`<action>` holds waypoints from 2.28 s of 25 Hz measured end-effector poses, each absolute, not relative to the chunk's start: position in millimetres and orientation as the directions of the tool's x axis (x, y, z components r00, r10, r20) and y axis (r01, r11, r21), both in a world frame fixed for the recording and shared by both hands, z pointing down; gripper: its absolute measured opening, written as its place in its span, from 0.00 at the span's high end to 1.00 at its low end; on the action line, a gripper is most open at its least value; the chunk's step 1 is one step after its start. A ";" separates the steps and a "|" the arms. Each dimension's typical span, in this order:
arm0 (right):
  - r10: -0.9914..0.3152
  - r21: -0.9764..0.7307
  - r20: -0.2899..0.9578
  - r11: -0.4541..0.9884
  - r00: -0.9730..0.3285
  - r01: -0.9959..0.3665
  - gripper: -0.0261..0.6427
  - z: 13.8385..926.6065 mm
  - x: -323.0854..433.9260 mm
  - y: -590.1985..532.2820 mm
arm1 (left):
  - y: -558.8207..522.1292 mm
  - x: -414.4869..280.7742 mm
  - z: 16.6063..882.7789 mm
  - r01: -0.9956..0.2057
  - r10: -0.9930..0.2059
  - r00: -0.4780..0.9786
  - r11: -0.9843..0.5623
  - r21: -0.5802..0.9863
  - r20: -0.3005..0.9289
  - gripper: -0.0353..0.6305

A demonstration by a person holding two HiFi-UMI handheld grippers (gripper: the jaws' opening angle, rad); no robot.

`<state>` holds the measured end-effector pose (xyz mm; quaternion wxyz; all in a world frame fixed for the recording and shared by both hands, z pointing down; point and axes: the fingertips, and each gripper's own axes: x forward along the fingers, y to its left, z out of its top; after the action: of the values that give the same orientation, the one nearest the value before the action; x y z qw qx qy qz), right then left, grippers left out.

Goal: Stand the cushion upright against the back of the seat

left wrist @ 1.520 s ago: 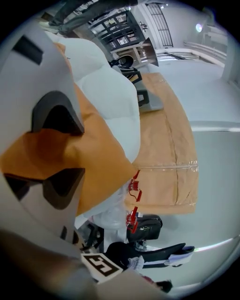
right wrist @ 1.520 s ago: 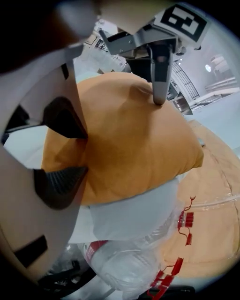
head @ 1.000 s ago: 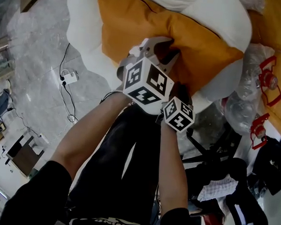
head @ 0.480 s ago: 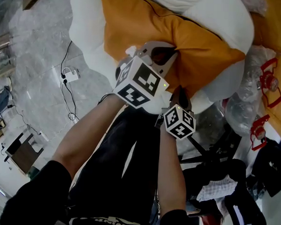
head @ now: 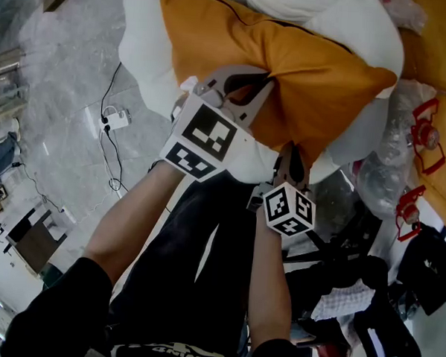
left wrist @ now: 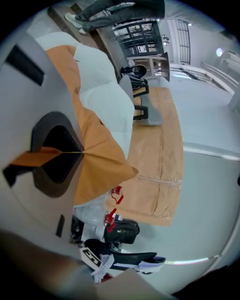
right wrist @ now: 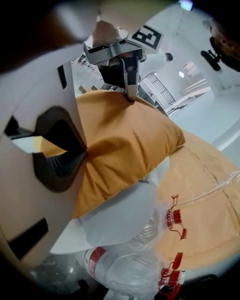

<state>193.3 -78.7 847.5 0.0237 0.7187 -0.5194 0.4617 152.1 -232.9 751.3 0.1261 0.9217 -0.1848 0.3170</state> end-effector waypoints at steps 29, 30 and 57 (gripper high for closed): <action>-0.971 -0.267 0.237 -0.036 -0.030 -0.963 0.92 564.0 242.0 -286.9 | -344.5 74.9 615.4 -0.539 -0.458 0.840 -0.637 0.551 0.292 0.93; -0.973 -0.258 0.226 -0.022 -0.038 -0.966 0.92 558.8 241.0 -296.0 | -349.2 73.2 612.9 -0.537 -0.469 0.839 -0.630 0.560 0.277 0.93; -0.961 -0.116 0.263 0.063 -0.092 -0.991 0.92 617.0 190.5 -339.7 | -415.2 41.9 701.5 -0.617 -0.558 0.774 -0.552 0.561 0.301 0.93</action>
<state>190.5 -339.7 617.0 0.0575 0.6715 -0.7266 0.1333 41.9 -415.2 701.5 0.3355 0.8799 -0.3336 0.0439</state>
